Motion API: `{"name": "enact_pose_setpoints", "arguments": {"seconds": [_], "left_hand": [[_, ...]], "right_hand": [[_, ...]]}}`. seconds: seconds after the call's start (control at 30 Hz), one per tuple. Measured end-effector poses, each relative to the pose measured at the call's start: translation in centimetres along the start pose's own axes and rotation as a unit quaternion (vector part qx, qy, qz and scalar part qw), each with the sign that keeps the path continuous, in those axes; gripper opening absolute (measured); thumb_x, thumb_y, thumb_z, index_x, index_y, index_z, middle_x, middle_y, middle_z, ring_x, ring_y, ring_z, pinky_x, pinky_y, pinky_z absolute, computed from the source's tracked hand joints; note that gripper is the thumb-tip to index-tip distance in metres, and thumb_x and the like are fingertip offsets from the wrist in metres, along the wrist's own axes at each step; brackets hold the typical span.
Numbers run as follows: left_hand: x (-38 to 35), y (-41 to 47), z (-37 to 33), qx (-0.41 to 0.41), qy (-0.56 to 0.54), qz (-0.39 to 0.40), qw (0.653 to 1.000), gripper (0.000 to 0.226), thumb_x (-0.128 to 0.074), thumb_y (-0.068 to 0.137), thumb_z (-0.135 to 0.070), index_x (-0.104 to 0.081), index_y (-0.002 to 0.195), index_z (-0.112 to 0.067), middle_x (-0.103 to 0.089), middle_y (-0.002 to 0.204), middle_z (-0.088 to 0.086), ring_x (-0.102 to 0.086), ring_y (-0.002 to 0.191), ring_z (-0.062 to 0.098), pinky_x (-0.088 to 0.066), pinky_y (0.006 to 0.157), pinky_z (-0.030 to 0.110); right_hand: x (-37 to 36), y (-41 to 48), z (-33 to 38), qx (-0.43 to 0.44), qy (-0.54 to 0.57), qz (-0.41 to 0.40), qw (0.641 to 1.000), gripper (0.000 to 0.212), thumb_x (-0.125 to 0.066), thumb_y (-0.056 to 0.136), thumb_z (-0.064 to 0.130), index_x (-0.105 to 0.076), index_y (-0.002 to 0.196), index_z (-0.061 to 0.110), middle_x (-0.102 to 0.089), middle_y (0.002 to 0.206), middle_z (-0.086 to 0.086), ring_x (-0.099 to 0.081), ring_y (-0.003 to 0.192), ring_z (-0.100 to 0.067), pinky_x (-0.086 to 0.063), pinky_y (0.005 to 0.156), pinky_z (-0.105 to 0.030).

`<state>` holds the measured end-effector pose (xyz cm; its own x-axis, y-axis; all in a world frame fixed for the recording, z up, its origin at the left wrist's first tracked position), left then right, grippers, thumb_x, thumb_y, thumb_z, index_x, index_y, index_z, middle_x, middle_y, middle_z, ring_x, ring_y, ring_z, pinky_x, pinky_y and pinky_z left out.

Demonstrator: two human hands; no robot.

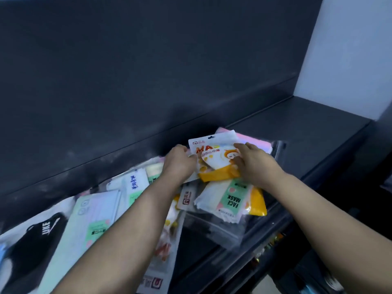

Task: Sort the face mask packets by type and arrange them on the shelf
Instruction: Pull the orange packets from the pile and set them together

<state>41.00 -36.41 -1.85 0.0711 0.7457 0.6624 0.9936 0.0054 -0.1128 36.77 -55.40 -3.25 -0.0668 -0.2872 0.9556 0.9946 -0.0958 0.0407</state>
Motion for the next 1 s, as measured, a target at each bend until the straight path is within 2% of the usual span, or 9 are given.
{"name": "enact_pose_setpoints", "arguments": {"seconds": [0.13, 0.23, 0.33, 0.43, 0.57, 0.7, 0.8, 0.93, 1.0], "left_hand": [[-1.8, 1.2, -0.9, 0.058, -0.084, -0.026, 0.994, 0.020, -0.068, 0.078, -0.028, -0.066, 0.087, -0.010, -0.070, 0.084, 0.005, -0.068, 0.084, 0.027, -0.057, 0.075, 0.036], [-2.6, 1.0, -1.1, 0.109, -0.161, -0.040, 0.980, 0.018, -0.073, 0.077, -0.025, -0.069, 0.086, -0.009, -0.068, 0.075, 0.006, -0.063, 0.061, 0.024, -0.052, 0.057, 0.028], [-2.4, 0.0, -2.2, 0.140, -0.276, -0.067, 0.948, 0.028, -0.077, 0.078, -0.015, -0.067, 0.096, 0.004, -0.072, 0.087, 0.021, -0.069, 0.064, 0.028, -0.055, 0.057, 0.035], [-1.2, -1.2, -3.4, 0.131, -0.345, -0.103, 0.924, 0.018, -0.073, 0.081, -0.003, -0.064, 0.093, 0.006, -0.067, 0.080, 0.020, -0.058, 0.036, 0.012, -0.043, 0.037, 0.016], [0.9, -2.0, -2.5, 0.094, -0.342, -0.178, 0.918, 0.023, -0.073, 0.083, -0.015, -0.060, 0.064, -0.013, -0.070, 0.071, 0.013, -0.063, 0.056, 0.025, -0.050, 0.050, 0.028], [3.7, -3.1, -1.1, 0.058, -0.295, -0.279, 0.912, 0.016, -0.061, 0.082, -0.032, -0.060, 0.073, -0.019, -0.072, 0.081, 0.004, -0.069, 0.074, 0.029, -0.057, 0.064, 0.044], [4.7, -4.7, -0.4, 0.036, -0.291, -0.283, 0.913, 0.013, -0.057, 0.082, -0.034, -0.060, 0.079, -0.022, -0.073, 0.090, 0.003, -0.071, 0.083, 0.028, -0.059, 0.071, 0.051], [5.0, -6.5, 0.7, 0.019, -0.282, -0.276, 0.919, 0.015, -0.056, 0.080, -0.036, -0.059, 0.081, -0.022, -0.072, 0.090, 0.007, -0.070, 0.082, 0.032, -0.058, 0.067, 0.050], [5.4, -7.2, 1.3, 0.013, -0.285, -0.292, 0.913, 0.011, -0.056, 0.082, -0.034, -0.057, 0.078, -0.024, -0.070, 0.088, 0.006, -0.069, 0.084, 0.034, -0.056, 0.068, 0.052]], "right_hand": [[-0.5, 2.4, -1.8, 0.056, 0.034, 0.022, 0.998, 0.047, -0.038, 0.098, 0.027, -0.034, 0.145, 0.017, -0.051, 0.139, -0.011, -0.048, 0.126, -0.029, -0.042, 0.100, -0.040], [-0.6, 2.8, -2.2, 0.081, 0.071, 0.014, 0.994, 0.046, -0.041, 0.097, 0.021, -0.038, 0.143, 0.018, -0.051, 0.140, -0.010, -0.049, 0.126, -0.027, -0.042, 0.100, -0.036], [-0.5, 2.5, -2.2, 0.114, 0.108, 0.003, 0.988, 0.045, -0.043, 0.096, 0.019, -0.043, 0.141, 0.019, -0.052, 0.139, -0.008, -0.048, 0.127, -0.026, -0.042, 0.100, -0.034], [-0.3, 2.2, -2.2, 0.149, 0.151, -0.012, 0.977, 0.041, -0.043, 0.098, 0.022, -0.047, 0.138, 0.021, -0.054, 0.138, -0.003, -0.049, 0.126, -0.024, -0.042, 0.099, -0.032], [0.7, 0.5, -2.7, 0.126, 0.129, -0.059, 0.982, 0.047, -0.047, 0.088, 0.010, -0.050, 0.134, 0.021, -0.058, 0.131, -0.006, -0.054, 0.118, -0.028, -0.047, 0.094, -0.039], [0.6, -2.4, -1.9, 0.142, -0.028, -0.011, 0.989, 0.036, -0.050, 0.086, 0.017, -0.065, 0.114, 0.033, -0.066, 0.119, 0.004, -0.060, 0.107, -0.021, -0.048, 0.088, -0.037], [-0.8, -3.7, 0.4, 0.221, -0.068, 0.055, 0.971, 0.042, -0.048, 0.089, 0.023, -0.056, 0.129, 0.033, -0.058, 0.132, 0.005, -0.055, 0.118, -0.022, -0.045, 0.093, -0.036], [-3.6, -5.0, 4.2, 0.269, 0.108, 0.193, 0.937, 0.044, -0.045, 0.095, 0.018, -0.045, 0.138, 0.027, -0.044, 0.145, -0.002, -0.045, 0.128, -0.030, -0.041, 0.102, -0.044], [-3.8, -5.6, 4.6, 0.252, 0.215, 0.176, 0.927, 0.047, -0.049, 0.089, 0.010, -0.051, 0.132, 0.027, -0.047, 0.143, -0.004, -0.047, 0.127, -0.031, -0.045, 0.099, -0.048]]}}
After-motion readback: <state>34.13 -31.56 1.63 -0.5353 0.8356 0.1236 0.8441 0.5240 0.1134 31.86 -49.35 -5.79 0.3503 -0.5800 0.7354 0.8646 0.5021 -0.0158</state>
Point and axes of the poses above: each hand's wrist, its own y-axis towards the middle knuckle, its own x-axis out of the back of the hand, z = x × y, the point moved 1 cm from there along y, towards the middle knuckle
